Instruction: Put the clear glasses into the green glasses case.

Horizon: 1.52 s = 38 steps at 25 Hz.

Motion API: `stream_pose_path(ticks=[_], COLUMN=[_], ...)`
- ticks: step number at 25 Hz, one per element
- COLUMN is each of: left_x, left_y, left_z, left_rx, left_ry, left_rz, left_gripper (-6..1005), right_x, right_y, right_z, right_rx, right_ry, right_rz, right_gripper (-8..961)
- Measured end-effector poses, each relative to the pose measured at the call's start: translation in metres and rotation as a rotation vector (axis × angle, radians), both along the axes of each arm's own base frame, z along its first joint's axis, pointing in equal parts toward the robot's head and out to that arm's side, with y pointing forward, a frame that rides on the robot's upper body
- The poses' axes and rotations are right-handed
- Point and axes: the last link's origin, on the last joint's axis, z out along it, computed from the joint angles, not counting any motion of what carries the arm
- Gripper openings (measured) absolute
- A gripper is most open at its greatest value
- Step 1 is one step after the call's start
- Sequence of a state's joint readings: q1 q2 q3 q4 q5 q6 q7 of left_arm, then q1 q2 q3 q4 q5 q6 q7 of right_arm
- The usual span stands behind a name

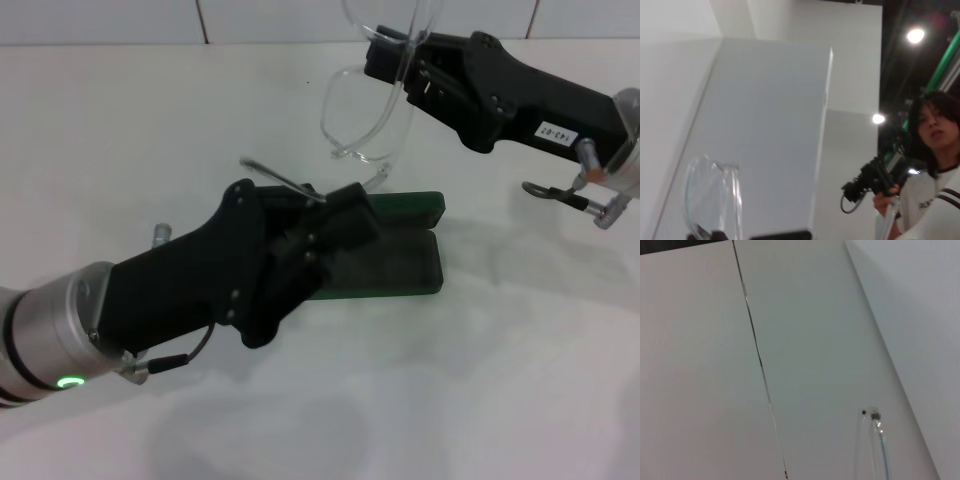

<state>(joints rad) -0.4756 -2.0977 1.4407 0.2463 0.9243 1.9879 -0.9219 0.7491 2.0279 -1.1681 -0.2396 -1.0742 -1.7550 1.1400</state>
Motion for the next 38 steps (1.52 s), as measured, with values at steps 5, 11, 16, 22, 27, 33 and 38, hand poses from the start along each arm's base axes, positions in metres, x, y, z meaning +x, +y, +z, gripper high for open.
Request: stream_pose_path(ticks=[5, 11, 16, 22, 27, 33, 38], left_x=[-0.002, -0.001, -0.001, -0.003, -0.004, -0.004, -0.004], left_y=[0.002, 0.002, 0.002, 0.001, 0.0, -0.001, -0.003], left_z=[0.002, 0.001, 0.001, 0.0, -0.001, -0.001, -0.003], left_rx=[0.014, 0.016, 0.014, 0.007, 0.0, -0.004, -0.018], left_ry=[-0.01, -0.01, -0.011, -0.01, -0.003, 0.002, 0.01], left_rz=[0.022, 0.024, 0.027, 0.038, 0.034, 0.03, 0.02], left_gripper=[111, 111, 111, 111, 111, 111, 111], right_x=[0.003, 0.002, -0.004, -0.003, 0.003, 0.004, 0.005], right_y=[-0.003, -0.005, -0.007, -0.007, -0.008, -0.007, -0.006], right_z=[-0.004, -0.014, -0.022, -0.019, -0.015, -0.012, -0.011], right_rx=[-0.015, -0.049, -0.082, -0.07, -0.045, -0.033, -0.023], right_ry=[-0.022, -0.079, -0.118, -0.099, -0.069, -0.057, -0.043], right_rz=[-0.003, 0.017, 0.057, 0.046, 0.015, 0.005, -0.012], right_gripper=[112, 112, 112, 112, 112, 112, 112])
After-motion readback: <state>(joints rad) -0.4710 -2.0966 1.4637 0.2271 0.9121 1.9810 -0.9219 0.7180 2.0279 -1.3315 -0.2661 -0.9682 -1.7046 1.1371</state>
